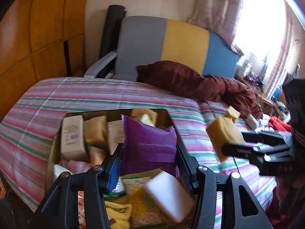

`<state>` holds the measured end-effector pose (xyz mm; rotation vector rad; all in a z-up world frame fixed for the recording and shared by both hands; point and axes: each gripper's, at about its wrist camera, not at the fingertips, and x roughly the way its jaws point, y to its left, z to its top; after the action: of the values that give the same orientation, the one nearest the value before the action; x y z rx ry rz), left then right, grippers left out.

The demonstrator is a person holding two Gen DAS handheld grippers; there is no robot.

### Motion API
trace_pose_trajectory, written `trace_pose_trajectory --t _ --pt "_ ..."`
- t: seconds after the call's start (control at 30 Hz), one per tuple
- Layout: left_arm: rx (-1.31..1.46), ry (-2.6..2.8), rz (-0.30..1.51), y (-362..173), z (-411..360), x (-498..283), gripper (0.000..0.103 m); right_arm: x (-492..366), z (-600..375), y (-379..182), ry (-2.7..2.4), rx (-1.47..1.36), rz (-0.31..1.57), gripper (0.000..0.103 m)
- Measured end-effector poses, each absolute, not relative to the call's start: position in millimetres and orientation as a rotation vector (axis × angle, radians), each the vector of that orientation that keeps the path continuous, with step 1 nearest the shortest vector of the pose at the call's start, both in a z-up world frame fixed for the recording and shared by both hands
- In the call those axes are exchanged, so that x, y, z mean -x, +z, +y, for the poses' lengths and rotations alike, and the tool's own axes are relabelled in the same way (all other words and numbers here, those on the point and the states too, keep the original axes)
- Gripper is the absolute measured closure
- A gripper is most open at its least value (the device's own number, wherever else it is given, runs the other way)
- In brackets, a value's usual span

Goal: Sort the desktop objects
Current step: 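Carry the yellow sponge and purple packet into the gold tray and release both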

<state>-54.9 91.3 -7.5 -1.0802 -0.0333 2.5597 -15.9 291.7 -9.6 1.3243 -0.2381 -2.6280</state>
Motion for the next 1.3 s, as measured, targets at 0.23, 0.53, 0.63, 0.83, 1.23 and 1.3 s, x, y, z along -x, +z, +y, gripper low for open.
trace_pose_trajectory --t 0.23,0.53,0.63,0.83,1.23,1.3 --pt "1.133 2.619 -0.073 -16 58 68 0.049 27 249 -12 -2.587 -1.303 -0.211 0.038" --pt "1.185 2.675 -0.088 -25 37 76 0.044 51 218 -30 -2.580 -1.334 -0.207 0.033" --pt "1.182 2.691 -0.083 -23 31 73 0.041 56 213 -38 -2.574 -1.336 -0.234 0.021" --pt "1.171 2.710 -0.084 -18 25 67 0.033 53 203 -45 -2.568 -1.334 -0.229 0.003" --pt "1.107 2.722 -0.056 -3 32 50 0.031 26 200 -35 -2.710 -1.273 -0.121 0.000" --pt "1.096 2.719 -0.049 0 34 47 0.031 21 202 -30 -2.746 -1.252 -0.095 0.000"
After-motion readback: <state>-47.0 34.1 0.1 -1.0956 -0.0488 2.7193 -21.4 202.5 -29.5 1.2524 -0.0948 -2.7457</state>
